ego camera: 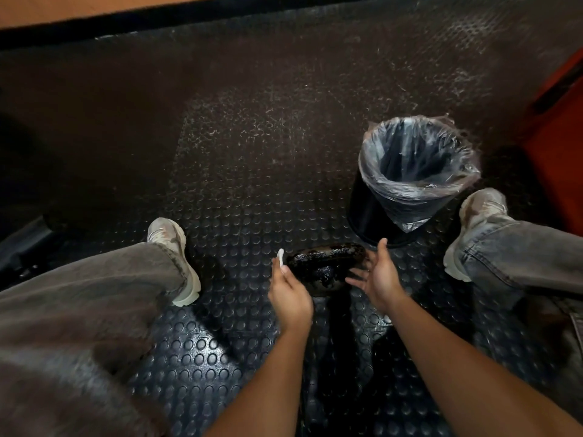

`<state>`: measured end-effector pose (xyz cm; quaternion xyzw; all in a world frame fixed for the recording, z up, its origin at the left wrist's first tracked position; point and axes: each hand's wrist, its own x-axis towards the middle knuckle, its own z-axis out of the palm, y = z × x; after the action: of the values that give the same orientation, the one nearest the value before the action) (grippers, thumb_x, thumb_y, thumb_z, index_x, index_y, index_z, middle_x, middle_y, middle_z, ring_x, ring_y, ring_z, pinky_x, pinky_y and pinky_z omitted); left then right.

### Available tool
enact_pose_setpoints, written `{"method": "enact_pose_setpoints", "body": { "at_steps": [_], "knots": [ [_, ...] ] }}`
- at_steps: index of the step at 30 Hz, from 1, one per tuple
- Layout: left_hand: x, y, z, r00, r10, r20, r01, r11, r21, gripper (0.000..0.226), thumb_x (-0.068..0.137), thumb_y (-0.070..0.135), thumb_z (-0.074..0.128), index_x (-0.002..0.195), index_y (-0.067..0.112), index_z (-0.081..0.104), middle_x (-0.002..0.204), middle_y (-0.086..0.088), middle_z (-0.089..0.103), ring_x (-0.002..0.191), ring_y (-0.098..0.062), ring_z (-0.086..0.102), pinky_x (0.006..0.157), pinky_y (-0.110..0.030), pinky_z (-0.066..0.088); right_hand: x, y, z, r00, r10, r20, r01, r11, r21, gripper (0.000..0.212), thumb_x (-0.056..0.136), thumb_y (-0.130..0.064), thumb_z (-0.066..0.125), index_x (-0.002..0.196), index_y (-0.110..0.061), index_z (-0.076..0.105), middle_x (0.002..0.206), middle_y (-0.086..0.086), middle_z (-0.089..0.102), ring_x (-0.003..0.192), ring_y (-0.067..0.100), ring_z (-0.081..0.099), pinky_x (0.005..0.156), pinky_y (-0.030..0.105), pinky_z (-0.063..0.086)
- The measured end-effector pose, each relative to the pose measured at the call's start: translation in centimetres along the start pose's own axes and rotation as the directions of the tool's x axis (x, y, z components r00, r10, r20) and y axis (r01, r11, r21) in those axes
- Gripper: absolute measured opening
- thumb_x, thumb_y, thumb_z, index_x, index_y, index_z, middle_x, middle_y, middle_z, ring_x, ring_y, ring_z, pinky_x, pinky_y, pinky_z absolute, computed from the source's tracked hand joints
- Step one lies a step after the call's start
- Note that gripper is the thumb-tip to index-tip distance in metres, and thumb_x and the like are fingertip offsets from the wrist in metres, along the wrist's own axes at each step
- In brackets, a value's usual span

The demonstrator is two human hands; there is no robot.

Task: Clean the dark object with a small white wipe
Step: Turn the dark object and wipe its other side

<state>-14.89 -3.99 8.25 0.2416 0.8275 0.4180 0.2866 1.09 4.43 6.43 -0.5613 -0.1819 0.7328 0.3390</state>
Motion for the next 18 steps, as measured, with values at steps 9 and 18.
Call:
{"method": "enact_pose_setpoints", "body": {
  "at_steps": [9, 18],
  "knots": [
    [-2.0, 1.1, -0.5, 0.855, 0.45, 0.255, -0.495, 0.857, 0.146, 0.046, 0.11, 0.025, 0.03, 0.156, 0.018, 0.03, 0.163, 0.009, 0.021, 0.152, 0.003, 0.001, 0.126, -0.031, -0.005, -0.3, -0.2, 0.2, 1.0, -0.001, 0.001, 0.001, 1.0, 0.012, 0.086, 0.092, -0.079, 0.023, 0.144, -0.016, 0.052, 0.143, 0.009, 0.055, 0.13, 0.036, 0.051, 0.1, 0.054, 0.049],
    [0.0, 1.7, 0.2, 1.0, -0.012, -0.002, 0.012, 1.0, -0.008, 0.046, 0.108, 0.041, 0.027, 0.149, 0.032, 0.045, 0.147, -0.006, 0.054, 0.14, -0.03, 0.046, 0.116, -0.048, 0.037, -0.3, -0.2, 0.0, 1.0, 0.006, 0.0, -0.006, 1.0, 0.008, 0.088, 0.091, -0.079, 0.024, 0.144, -0.015, 0.051, 0.144, 0.01, 0.055, 0.13, 0.036, 0.052, 0.097, 0.053, 0.051]
  ]
}}
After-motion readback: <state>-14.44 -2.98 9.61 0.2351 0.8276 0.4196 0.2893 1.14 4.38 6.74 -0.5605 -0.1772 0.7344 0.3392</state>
